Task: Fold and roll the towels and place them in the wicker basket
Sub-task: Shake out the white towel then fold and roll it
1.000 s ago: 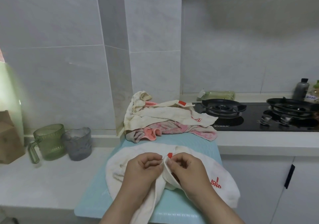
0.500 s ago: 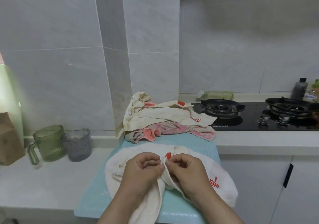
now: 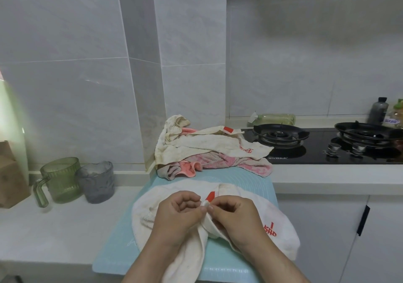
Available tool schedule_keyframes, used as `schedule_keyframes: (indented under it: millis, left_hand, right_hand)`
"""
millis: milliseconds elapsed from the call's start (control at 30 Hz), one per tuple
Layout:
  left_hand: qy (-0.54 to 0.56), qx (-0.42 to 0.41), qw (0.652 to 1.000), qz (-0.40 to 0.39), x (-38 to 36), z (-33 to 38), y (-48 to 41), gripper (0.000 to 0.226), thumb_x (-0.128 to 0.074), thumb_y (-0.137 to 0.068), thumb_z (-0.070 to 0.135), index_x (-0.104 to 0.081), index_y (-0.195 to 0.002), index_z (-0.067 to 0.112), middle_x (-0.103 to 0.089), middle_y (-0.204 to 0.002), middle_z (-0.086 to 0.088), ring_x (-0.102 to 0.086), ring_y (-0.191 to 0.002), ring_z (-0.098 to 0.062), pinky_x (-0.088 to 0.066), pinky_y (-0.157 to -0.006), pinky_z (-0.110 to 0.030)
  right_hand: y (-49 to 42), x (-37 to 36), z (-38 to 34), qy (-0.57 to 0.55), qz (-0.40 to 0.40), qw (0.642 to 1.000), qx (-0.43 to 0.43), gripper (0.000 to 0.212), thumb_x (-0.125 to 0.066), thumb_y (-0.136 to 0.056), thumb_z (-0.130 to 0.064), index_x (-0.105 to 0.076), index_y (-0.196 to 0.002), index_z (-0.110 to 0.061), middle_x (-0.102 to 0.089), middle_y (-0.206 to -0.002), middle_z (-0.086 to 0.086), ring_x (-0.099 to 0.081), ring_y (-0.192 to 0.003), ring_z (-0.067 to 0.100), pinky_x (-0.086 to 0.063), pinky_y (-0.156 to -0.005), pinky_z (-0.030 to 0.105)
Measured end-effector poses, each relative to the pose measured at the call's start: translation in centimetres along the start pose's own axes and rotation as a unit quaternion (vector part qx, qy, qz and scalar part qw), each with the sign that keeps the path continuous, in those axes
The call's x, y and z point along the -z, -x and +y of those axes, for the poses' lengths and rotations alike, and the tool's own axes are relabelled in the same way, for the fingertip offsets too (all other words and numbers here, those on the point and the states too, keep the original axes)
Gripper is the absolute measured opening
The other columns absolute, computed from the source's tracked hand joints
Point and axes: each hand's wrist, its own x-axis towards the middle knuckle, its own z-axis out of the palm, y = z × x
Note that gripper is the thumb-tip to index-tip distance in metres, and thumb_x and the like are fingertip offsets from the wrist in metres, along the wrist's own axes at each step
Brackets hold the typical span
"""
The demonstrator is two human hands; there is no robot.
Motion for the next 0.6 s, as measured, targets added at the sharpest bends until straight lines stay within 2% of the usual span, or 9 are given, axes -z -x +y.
schedule_keyframes:
  millis: [100,333,467,533,600]
  left_hand:
    - [-0.015,-0.003,1.0,0.007,0.0,0.0,-0.1,0.032,-0.077,-0.051,0.004,-0.068,-0.081,0.001,-0.065,-0.069,-0.009,-0.062,-0.062,-0.012,-0.051,-0.058,-0.018]
    - [-0.051,0.008,0.999,0.016,0.1,-0.3,-0.2,0.028,-0.067,-0.054,-0.001,-0.073,-0.08,0.007,-0.07,-0.072,-0.009,-0.063,-0.066,-0.014,-0.052,-0.06,-0.02]
    - [-0.084,-0.001,0.996,-0.016,-0.3,0.3,0.2,0.021,-0.079,-0.062,-0.003,-0.077,-0.08,0.009,-0.072,-0.079,-0.021,-0.066,-0.069,-0.021,-0.055,-0.066,-0.029]
    - [-0.078,0.002,0.997,-0.018,-0.3,0.7,0.5,0.018,-0.08,-0.064,-0.005,-0.077,-0.077,0.007,-0.072,-0.076,-0.018,-0.067,-0.068,-0.019,-0.053,-0.063,-0.026]
    - [-0.063,0.01,0.998,-0.013,0.1,1.3,0.6,0.019,-0.08,-0.059,-0.001,-0.077,-0.076,0.007,-0.072,-0.074,-0.012,-0.066,-0.067,-0.016,-0.05,-0.061,-0.022]
  right_hand:
    - [0.0,0.1,0.0,-0.001,-0.001,1.0,-0.004,0.015,-0.073,-0.082,-0.003,-0.078,-0.073,-0.014,-0.072,-0.072,0.014,-0.06,-0.062,0.015,-0.048,-0.061,0.026]
    - [0.2,0.2,0.0,0.015,0.004,1.0,-0.014,0.017,-0.073,-0.082,-0.002,-0.079,-0.077,-0.016,-0.075,-0.076,0.007,-0.066,-0.068,0.013,-0.053,-0.065,0.023]
    - [0.3,0.0,0.0,0.034,-0.002,0.999,-0.004,0.017,-0.073,-0.082,-0.004,-0.079,-0.076,-0.019,-0.075,-0.076,0.004,-0.066,-0.069,0.011,-0.052,-0.067,0.024]
    - [0.4,0.1,-0.2,0.04,-0.005,0.999,-0.013,0.014,-0.074,-0.082,-0.004,-0.079,-0.08,-0.017,-0.075,-0.078,0.003,-0.067,-0.072,0.01,-0.052,-0.067,0.022]
    - [0.2,0.7,-0.5,0.085,-0.011,0.996,-0.015,0.025,-0.067,-0.083,0.002,-0.079,-0.086,-0.02,-0.075,-0.085,-0.001,-0.067,-0.079,0.008,-0.051,-0.071,0.017]
